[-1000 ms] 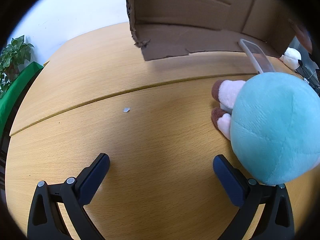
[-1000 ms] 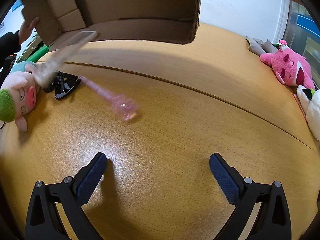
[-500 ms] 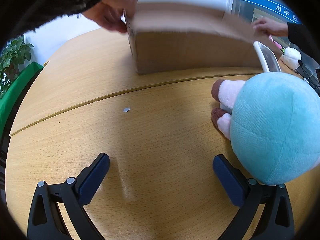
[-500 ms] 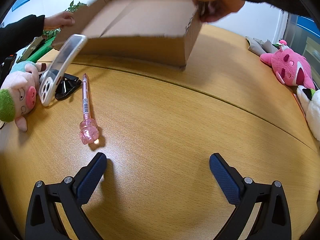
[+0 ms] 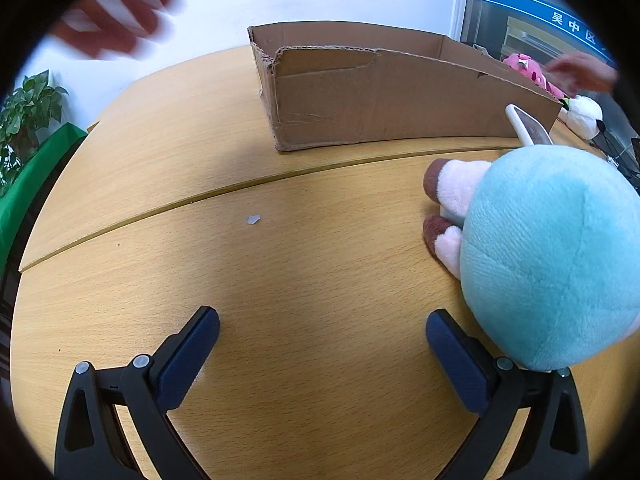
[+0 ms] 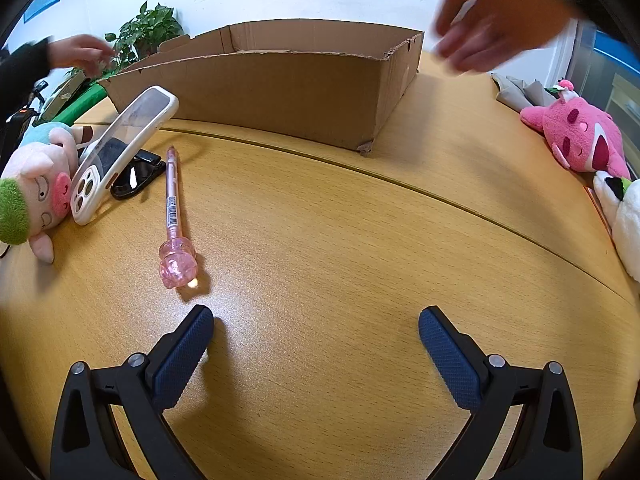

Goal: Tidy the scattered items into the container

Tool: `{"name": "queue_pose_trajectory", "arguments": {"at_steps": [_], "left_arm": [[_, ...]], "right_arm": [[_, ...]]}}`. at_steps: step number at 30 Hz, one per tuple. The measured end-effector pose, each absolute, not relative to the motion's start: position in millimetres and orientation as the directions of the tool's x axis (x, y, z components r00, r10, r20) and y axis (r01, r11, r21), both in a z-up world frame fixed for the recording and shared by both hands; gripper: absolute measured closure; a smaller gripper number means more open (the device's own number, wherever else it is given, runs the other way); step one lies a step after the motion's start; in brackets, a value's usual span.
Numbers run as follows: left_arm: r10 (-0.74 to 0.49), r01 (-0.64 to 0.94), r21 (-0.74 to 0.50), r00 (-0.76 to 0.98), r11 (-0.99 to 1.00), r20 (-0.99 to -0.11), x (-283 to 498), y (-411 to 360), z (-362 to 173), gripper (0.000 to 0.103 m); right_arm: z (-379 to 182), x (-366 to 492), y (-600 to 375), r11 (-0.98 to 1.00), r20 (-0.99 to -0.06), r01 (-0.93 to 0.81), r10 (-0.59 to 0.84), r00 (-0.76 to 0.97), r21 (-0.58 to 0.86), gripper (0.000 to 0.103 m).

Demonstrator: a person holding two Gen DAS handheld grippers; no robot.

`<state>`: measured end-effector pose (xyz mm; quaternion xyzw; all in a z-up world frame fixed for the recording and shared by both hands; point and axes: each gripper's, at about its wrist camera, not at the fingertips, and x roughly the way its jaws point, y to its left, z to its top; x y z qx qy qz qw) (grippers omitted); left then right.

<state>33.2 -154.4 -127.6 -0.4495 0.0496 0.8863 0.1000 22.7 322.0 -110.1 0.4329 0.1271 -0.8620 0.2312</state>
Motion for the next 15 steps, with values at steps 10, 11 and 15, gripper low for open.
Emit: {"name": "queue_pose_trajectory", "arguments": {"at_steps": [10,11,15], "left_arm": [[0.132,-0.222,-0.002,-0.576,-0.975,-0.807,32.7,-153.8,-127.5,0.000],[0.132,-0.222,-0.002,-0.576,-0.975,-0.807,32.7,-153.7,-127.3,0.000],[0.132,-0.222,-0.001,-0.576,-0.975,-0.807,31.3,-153.5,-127.7,0.000]], "right_arm": [[-110.1,22.3,322.4,-0.861,-0.805,0.509,-0.289,-0.518,-0.019,0.000],[-110.1,22.4,322.4,-0.861,-0.805,0.509,-0.289,-0.518,-0.019,0.000],[-110.1,22.3,322.2,-0.860,-0.805,0.509,-0.286,-0.520,-0.024,0.000]]}}
